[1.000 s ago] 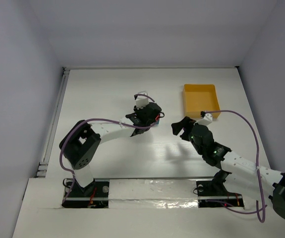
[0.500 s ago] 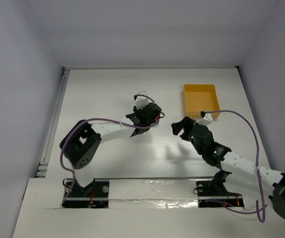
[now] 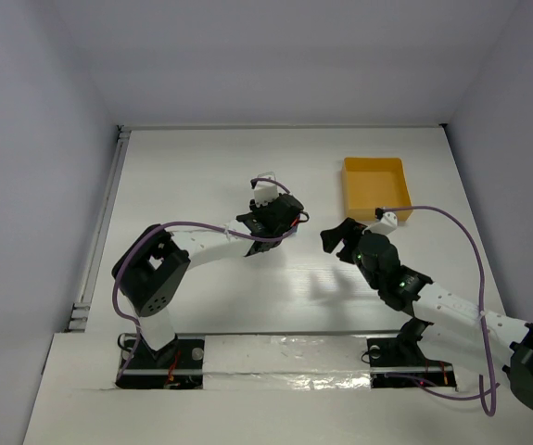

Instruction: Build the wood block tower

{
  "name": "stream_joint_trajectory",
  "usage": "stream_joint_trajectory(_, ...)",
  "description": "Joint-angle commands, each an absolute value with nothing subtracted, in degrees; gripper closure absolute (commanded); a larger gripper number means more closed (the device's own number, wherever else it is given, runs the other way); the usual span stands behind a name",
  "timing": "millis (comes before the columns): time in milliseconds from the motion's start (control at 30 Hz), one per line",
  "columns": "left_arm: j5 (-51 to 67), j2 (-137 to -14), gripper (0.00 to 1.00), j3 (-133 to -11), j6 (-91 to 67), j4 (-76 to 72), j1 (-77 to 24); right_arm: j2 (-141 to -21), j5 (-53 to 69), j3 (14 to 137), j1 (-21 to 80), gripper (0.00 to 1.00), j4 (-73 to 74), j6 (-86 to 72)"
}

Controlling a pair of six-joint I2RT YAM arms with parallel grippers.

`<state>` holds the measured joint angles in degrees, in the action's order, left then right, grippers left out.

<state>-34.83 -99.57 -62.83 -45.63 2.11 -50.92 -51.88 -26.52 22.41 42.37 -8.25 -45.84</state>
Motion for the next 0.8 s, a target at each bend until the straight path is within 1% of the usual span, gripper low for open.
stream_joint_trajectory(0,-37.00,-99.75,0.68,-65.30,-47.02,3.16,-51.06,-52.03,-26.90,23.03,42.10,0.19,-11.87,-44.91)
stream_joint_trajectory(300,-37.53,-99.32,0.65,-65.22,-47.11,3.16,-51.59,-52.47,-26.63,23.11,42.10,0.19,-11.87,-44.74)
stream_joint_trajectory(600,-37.00,-93.88,0.55,-63.99,-44.48,0.36,-51.59,-52.38,-26.72,23.29,42.10,0.22,-11.78,-44.30)
stream_joint_trajectory(667,-36.83,-91.24,0.52,-62.67,-44.04,-2.09,-51.59,-51.95,-26.72,23.20,42.10,0.24,-11.78,-44.30)
stream_joint_trajectory(733,-36.30,-87.90,0.53,-61.18,-42.89,-3.86,-51.59,-51.59,-26.72,22.94,42.10,0.33,-11.87,-44.21)
stream_joint_trajectory(767,-36.21,-86.67,0.56,-59.08,-42.72,-5.61,-51.59,-51.42,-26.72,22.85,42.10,0.40,-11.95,-44.12)
